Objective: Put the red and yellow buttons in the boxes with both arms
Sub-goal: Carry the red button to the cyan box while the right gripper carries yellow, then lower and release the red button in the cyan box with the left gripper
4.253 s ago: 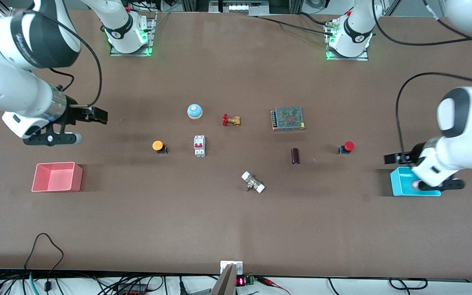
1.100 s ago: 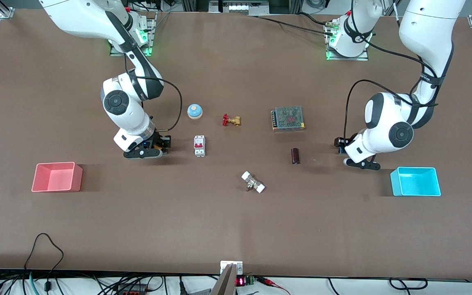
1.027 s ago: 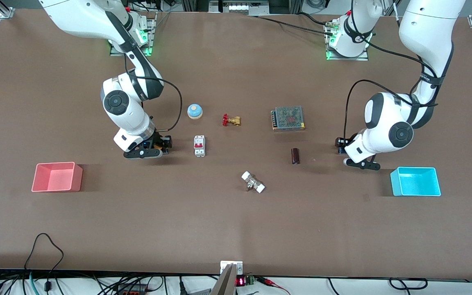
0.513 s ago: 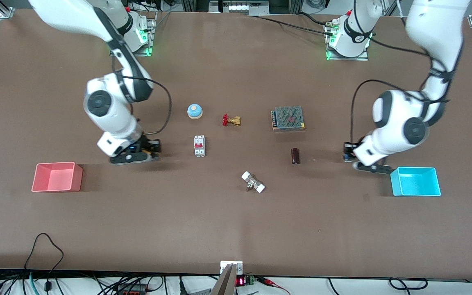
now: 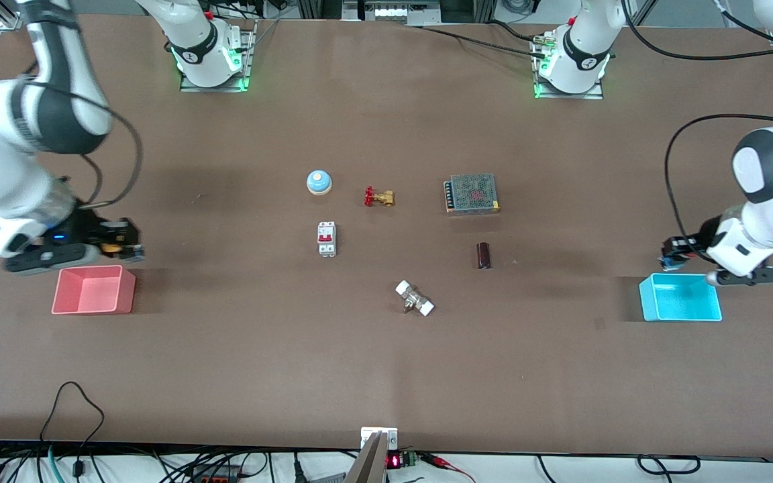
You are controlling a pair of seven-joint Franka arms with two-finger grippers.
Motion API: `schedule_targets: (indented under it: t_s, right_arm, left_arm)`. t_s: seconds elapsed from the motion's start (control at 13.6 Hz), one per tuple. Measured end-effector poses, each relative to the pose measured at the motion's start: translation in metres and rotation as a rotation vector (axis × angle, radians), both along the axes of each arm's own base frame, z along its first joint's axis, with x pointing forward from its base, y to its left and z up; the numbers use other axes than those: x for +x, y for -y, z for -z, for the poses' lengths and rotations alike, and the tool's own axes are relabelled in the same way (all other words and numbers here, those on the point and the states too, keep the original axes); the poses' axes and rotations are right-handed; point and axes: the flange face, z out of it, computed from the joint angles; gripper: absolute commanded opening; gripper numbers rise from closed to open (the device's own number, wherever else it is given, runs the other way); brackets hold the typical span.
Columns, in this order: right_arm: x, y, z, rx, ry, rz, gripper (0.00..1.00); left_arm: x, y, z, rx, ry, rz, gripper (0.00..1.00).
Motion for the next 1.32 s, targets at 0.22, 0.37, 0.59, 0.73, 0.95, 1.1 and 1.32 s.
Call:
schedule_targets:
  t_s: [0.22,0.37,0.59,0.73,0.95,1.1,1.32]
  right_arm:
    - [0.012,0.04,0.019,-0.002,-0.014,-0.036,0.3]
    - [0.021,0.064,0.034,-0.002,-0.023,-0.067,0.3]
    - [0.03,0.111,0.058,-0.002,-0.028,-0.104,0.3]
    - [0.034,0.133,0.068,-0.005,-0.017,-0.101,0.3]
    - [0.039,0.143,0.086,-0.007,0.002,-0.09,0.31]
    - [0.041,0.145,0.101,-0.006,0.006,-0.087,0.31]
    - [0.045,0.15,0.123,-0.009,0.026,-0.078,0.31]
  left_arm:
    - [0.018,-0.028,0.012,0.02,0.003,-0.002,0.34]
    - [0.027,-0.045,0.036,0.014,-0.015,0.02,0.34]
    - [0.041,-0.058,0.066,0.01,-0.033,0.029,0.34]
    - [0.046,-0.059,0.082,0.006,-0.045,0.031,0.34]
    - [0.054,-0.059,0.093,0.005,-0.047,0.034,0.34]
    - [0.055,-0.059,0.102,0.003,-0.057,0.035,0.34]
    - [0.053,-0.056,0.12,-0.006,-0.082,0.037,0.35]
